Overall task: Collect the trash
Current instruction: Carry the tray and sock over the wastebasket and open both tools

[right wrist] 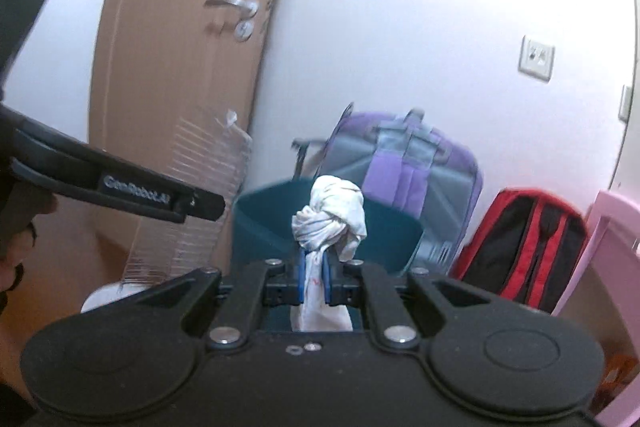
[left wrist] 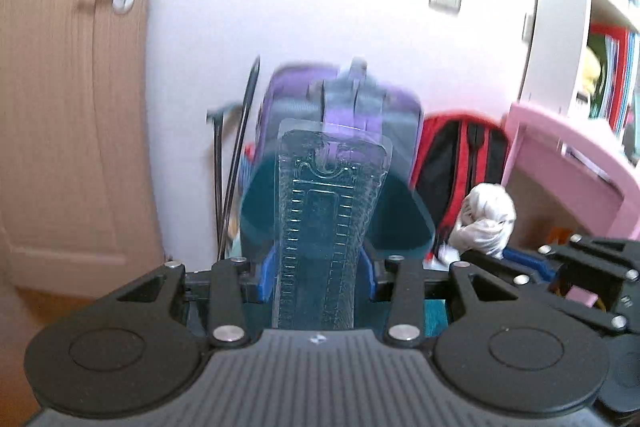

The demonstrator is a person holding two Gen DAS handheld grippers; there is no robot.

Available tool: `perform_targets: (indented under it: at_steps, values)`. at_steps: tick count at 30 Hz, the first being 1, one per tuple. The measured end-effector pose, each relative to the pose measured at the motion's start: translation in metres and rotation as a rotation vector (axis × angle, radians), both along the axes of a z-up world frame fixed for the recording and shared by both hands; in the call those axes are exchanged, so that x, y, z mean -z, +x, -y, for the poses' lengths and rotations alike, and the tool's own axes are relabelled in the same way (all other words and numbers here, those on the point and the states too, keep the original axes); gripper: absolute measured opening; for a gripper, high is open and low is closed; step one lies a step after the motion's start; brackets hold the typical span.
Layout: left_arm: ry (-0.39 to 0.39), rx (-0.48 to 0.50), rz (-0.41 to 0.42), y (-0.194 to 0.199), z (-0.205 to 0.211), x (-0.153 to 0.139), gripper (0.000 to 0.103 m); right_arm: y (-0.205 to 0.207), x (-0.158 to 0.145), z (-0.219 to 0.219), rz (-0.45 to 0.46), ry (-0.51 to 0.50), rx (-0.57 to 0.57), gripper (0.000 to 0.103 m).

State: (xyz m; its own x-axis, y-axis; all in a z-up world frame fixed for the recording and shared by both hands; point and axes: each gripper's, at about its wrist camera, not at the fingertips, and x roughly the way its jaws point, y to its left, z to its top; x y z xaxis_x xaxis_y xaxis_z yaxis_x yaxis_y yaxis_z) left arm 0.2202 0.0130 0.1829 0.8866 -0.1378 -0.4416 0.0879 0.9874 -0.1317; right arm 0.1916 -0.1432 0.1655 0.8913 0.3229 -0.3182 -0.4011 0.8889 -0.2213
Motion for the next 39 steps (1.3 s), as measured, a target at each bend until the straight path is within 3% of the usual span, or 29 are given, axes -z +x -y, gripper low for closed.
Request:
perform_targets:
  at_steps: [7, 14, 31, 39]
  values:
    - [-0.037, 0.006, 0.065, 0.034, 0.004, -0.049, 0.04, 0.038, -0.042, -0.002, 0.035, 0.077, 0.021, 0.009]
    - [-0.028, 0.021, 0.064, 0.082, 0.013, -0.06, 0.041, 0.074, -0.05, -0.007, 0.051, 0.108, 0.014, 0.009]
    - [0.073, 0.054, -0.149, 0.184, 0.029, 0.032, 0.041, 0.161, 0.025, -0.003, -0.17, 0.082, 0.019, 0.011]
    - [0.109, 0.069, -0.261, 0.212, 0.037, 0.062, 0.044, 0.174, 0.046, -0.001, -0.233, 0.064, 0.028, 0.022]
